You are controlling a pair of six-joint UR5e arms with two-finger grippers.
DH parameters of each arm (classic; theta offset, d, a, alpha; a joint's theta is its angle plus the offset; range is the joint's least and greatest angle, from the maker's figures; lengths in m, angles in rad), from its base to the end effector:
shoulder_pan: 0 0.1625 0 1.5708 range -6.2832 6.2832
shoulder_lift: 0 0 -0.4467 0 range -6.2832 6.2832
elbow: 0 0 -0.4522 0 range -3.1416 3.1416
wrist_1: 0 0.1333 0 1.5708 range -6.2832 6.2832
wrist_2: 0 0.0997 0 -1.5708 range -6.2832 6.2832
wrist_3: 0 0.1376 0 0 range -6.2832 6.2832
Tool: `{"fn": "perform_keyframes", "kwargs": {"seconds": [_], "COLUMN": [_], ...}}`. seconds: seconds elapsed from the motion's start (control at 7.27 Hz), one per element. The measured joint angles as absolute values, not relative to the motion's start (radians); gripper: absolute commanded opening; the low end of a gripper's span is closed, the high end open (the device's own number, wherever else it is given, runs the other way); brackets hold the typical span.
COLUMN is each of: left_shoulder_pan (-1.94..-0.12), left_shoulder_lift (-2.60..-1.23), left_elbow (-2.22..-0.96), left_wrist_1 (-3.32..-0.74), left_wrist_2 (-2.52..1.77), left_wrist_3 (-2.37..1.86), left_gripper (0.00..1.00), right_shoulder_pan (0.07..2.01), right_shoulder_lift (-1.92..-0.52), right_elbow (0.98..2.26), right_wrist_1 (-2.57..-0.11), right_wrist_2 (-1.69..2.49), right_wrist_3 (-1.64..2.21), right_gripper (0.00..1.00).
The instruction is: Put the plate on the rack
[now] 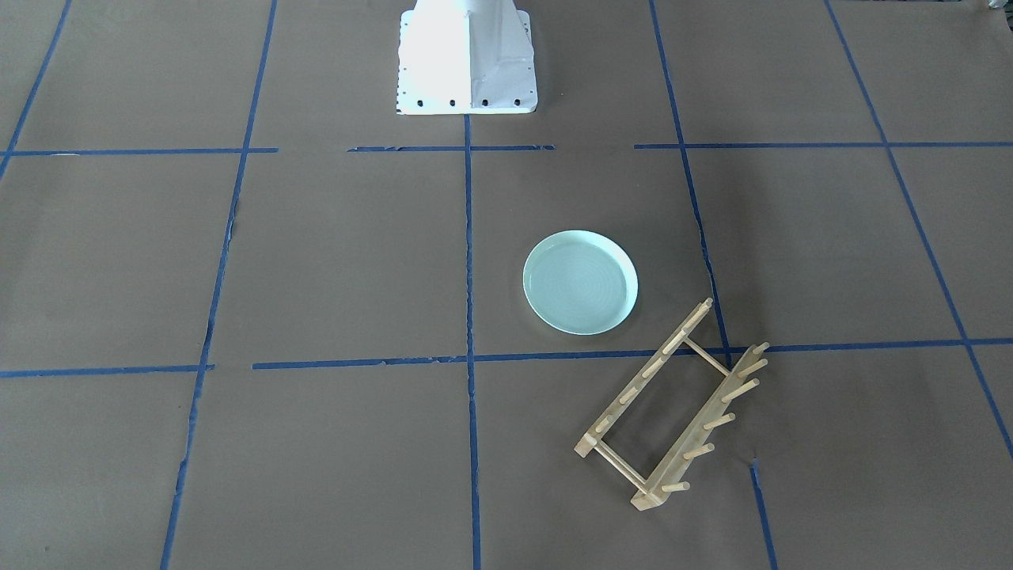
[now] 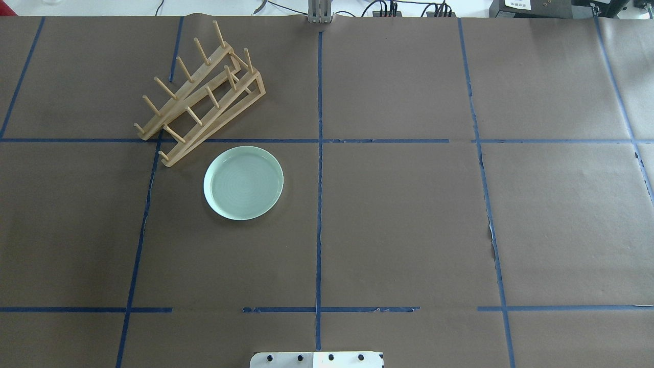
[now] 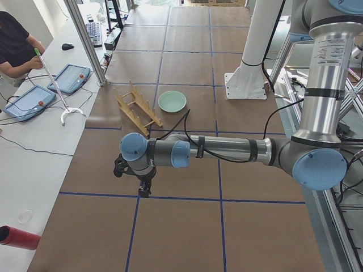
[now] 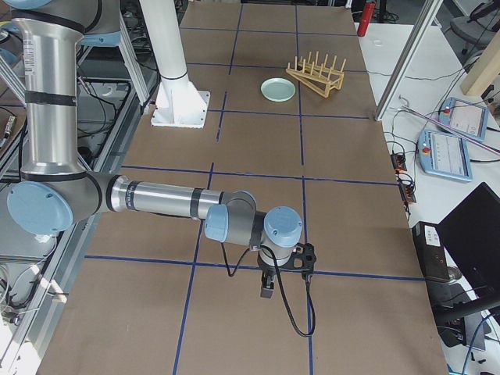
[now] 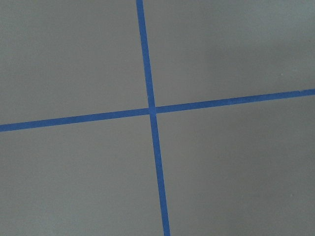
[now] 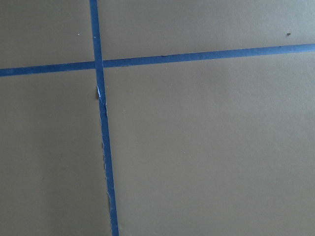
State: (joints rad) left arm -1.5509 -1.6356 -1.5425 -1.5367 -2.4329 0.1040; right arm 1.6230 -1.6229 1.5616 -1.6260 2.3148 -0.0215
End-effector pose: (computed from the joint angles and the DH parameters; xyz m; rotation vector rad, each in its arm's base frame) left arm -0.0173 -0.5812 0.6811 0.0385 0.8618 0.1172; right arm 0.0669 -0.5125 0.7484 -0.0836 -0.7468 0.0726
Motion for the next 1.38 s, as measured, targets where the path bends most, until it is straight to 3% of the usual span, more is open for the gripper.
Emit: {"fn": "perform_keyframes", "kwargs": {"seconds": [0.41, 0.69, 0.96, 1.38], "left_shoulder_pan": [-1.549, -1.546, -1.509, -1.306], "left_shoulder_lift": [-1.654, -1.744, -1.858, -1.976], "left_elbow": [-1.560, -1.623, -1.765, -1.951], "left_wrist_1": [-1.535, -1.445, -1.264, -1.166], "left_wrist_2": [-2.389, -2.295, -2.221, -2.200], "left_wrist_3": [0.098, 0.093, 0.040, -0.297], "left_gripper": [1.00, 1.00, 1.00, 1.00], "right_shoulder_pan": [1.623, 1.623, 1.623, 1.623], "right_shoulder_lift": [-1.623, -1.623, -1.623, -1.623], "right_elbow": [1.562, 1.562, 1.562, 1.562], "right_wrist_1": [-1.626, -1.626, -1.626, -1.626], "right_wrist_2": [2.315, 2.315, 2.315, 2.315], "right_wrist_3": [-0.021, -0.021, -0.022, -0.021], "right_gripper": [1.00, 1.00, 1.00, 1.00]}}
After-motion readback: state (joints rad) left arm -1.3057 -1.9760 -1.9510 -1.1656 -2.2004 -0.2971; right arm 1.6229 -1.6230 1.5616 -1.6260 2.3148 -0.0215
